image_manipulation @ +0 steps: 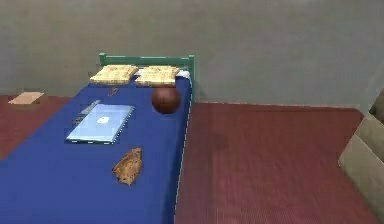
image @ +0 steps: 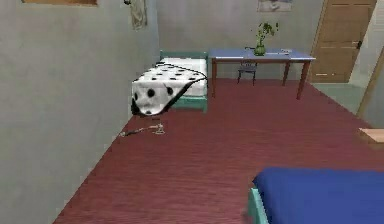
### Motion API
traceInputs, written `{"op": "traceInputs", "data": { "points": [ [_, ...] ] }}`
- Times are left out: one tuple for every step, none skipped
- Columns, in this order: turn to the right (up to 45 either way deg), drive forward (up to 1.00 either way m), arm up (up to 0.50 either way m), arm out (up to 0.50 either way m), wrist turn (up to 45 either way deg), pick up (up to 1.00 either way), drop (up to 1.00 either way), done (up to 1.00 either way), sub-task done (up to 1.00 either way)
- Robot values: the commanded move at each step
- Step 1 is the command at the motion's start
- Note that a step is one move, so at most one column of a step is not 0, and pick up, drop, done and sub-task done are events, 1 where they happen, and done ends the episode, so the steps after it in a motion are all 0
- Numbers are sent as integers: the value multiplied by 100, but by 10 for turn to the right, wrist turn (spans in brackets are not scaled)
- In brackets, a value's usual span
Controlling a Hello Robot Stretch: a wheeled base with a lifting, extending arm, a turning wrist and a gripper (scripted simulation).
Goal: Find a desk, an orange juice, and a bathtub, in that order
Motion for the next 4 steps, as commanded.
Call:
{"op": "traceInputs", "data": {
  "points": [
    [0, 100, 0, 0, 0, 0, 0, 0, 0],
    [90, 0, 0, 0, 0, 0, 0, 0, 0],
    [0, 30, 0, 0, 0, 0, 0, 0, 0],
    [360, 0, 0, 0, 0, 0, 0, 0, 0]
  ]
}}
